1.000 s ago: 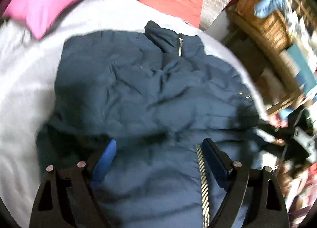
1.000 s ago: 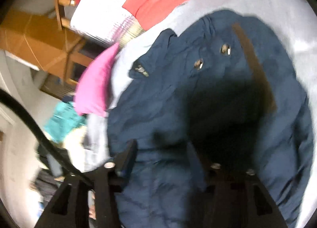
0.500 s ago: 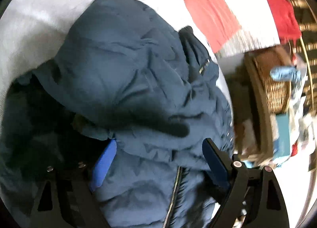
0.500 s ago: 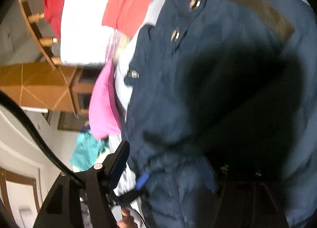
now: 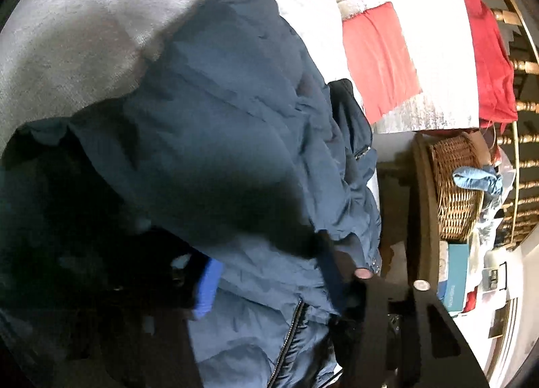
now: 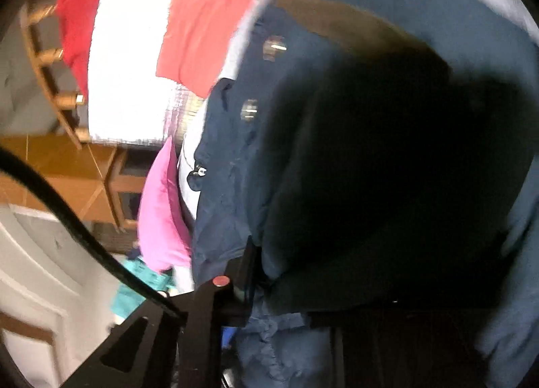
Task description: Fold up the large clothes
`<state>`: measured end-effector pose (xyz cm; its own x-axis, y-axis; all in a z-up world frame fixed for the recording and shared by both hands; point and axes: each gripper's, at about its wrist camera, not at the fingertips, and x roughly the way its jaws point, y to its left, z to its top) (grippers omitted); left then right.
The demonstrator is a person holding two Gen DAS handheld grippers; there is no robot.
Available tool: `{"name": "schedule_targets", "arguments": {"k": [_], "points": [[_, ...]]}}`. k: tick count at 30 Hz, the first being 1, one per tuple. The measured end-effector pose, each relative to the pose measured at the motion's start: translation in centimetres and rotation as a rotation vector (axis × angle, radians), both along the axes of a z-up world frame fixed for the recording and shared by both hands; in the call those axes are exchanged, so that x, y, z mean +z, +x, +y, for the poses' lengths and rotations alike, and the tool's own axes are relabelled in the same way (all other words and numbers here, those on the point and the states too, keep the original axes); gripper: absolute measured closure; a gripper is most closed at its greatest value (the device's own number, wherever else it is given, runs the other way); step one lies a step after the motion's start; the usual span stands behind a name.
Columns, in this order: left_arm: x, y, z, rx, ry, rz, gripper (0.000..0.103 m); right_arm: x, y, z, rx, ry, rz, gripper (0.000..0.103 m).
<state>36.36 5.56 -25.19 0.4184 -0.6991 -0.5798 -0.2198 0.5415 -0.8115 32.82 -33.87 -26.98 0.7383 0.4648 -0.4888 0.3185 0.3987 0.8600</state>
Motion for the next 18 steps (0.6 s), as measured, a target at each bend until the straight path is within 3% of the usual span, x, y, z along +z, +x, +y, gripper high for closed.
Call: {"name": "schedule_targets", "arguments": {"k": [3,6,8,11,14,16,18], "points": [[1.0,-0.1,0.1,-0.003,0.001,-0.041,0.056,2.1,-0.2,0.8,0.007,-0.103,-0.053,0.085],[2.0,0.1,-0.5,-0.026,0.073,-0.092,0.056,3.3,-0.7,1.1,0.023,-0.187,-0.077,0.085],[1.1,0.5,-1.0,-0.051,0.132,-0.057,0.056,2.5,-0.2,1.0,0.039,-0.196,-0.022,0.085],[0.5,0.7,-1.1,-0.055,0.141,-0.028,0.056,0.7,0.2,0.2,0.046,-0.112,0.033,0.085],[1.8,0.6,-1.2,-0.063,0.185,-0.040,0.054,1.0,0.0,-0.6,0.076,-0.074,0.053,0.079],[2.7,0.5,-1.7,-0.087,0.219,-0.034,0.049,1.3,-0.2,-1.0,0.114,-0.068,0.091,0.064],[3.1,-0.1,-1.7,-0.144,0.228,-0.022,0.042,2.0,-0.7,-1.5,0.143,-0.065,0.105,0.057]]}}
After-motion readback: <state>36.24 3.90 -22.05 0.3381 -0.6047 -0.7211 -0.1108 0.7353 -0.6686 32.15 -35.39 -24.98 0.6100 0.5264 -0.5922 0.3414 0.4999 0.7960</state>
